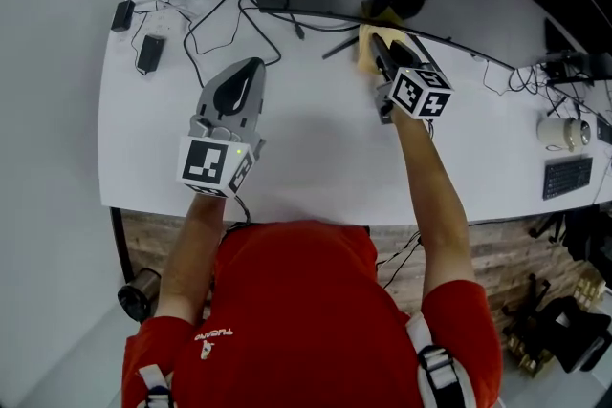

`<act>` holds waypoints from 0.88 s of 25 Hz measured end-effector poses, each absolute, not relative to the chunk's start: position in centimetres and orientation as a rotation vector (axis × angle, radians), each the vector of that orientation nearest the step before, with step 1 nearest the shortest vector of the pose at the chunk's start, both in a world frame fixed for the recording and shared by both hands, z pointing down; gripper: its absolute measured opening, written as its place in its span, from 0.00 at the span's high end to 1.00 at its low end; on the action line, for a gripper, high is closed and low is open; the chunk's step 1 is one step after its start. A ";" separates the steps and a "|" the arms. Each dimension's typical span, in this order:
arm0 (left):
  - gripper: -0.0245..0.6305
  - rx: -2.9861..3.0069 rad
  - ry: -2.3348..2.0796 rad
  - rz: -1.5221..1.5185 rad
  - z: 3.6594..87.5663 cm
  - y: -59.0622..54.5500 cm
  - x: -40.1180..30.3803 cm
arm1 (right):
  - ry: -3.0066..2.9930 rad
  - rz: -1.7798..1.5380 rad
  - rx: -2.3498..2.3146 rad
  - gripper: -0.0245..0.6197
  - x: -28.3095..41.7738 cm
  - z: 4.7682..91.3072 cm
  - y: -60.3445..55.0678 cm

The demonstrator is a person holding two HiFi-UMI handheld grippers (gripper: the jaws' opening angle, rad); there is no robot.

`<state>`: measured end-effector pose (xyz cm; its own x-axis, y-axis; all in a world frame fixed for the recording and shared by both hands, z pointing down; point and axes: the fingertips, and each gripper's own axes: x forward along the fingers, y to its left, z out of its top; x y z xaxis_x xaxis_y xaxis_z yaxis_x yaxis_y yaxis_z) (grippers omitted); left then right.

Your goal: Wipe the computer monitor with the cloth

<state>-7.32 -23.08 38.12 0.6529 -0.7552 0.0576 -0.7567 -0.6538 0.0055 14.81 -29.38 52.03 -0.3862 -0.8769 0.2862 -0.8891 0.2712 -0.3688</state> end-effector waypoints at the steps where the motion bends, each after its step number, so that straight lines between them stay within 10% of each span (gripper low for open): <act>1: 0.95 2.826 -1.294 0.080 38.2 -23.3 -7.9 | -2.487 0.751 1.725 0.87 14.0 52.0 -29.6; 22: 0.95 2.839 -1.267 0.062 39.0 -25.2 -17.0 | -2.565 0.759 1.635 0.87 -1.7 51.4 -33.9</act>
<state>-16.96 -25.16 39.04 0.6674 -0.7430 0.0495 -0.7443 -0.6677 0.0132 -1.71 -33.94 51.42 -0.4560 -0.8518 0.2578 -0.8550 0.3388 -0.3927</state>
